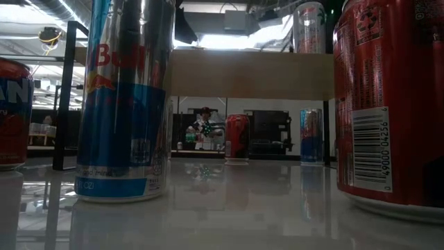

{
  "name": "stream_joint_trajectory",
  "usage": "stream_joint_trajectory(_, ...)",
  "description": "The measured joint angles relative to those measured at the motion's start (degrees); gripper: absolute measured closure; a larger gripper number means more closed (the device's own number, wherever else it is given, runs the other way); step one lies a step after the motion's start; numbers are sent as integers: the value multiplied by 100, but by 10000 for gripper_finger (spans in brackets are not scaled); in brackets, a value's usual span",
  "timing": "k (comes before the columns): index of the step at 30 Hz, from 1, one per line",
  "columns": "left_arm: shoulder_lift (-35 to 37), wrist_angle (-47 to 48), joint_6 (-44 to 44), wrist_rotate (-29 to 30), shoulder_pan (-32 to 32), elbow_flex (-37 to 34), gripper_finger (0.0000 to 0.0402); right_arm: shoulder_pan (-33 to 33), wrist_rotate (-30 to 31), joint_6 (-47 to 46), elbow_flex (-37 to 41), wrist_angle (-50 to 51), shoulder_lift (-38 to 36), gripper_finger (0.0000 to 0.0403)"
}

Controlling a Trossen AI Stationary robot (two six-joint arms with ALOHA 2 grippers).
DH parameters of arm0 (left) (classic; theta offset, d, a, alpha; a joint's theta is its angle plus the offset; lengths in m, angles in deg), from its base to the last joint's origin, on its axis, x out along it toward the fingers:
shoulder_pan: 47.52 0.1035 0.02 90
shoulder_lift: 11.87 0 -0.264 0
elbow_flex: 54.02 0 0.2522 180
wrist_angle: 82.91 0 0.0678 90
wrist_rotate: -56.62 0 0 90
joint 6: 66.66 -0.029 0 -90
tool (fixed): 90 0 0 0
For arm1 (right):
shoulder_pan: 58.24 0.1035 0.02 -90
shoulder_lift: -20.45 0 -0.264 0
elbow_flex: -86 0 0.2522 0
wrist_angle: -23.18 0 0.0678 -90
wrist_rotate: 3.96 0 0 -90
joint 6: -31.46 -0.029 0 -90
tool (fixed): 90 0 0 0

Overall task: Place canned beverage on shelf
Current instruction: Put the top right blue soda can on the shelf

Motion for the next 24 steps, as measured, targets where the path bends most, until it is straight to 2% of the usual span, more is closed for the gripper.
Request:
stream_joint_trajectory(9,0,0,30,0,0,0,258,143,103,184,1053,-992,-2,36)
stream_joint_trajectory(19,0,0,179,0,0,-1,258,352,109,264,1102,-1202,-13,36)
stream_joint_trajectory(24,0,0,181,0,0,-2,258,473,376,226,1102,-1196,-13,36)
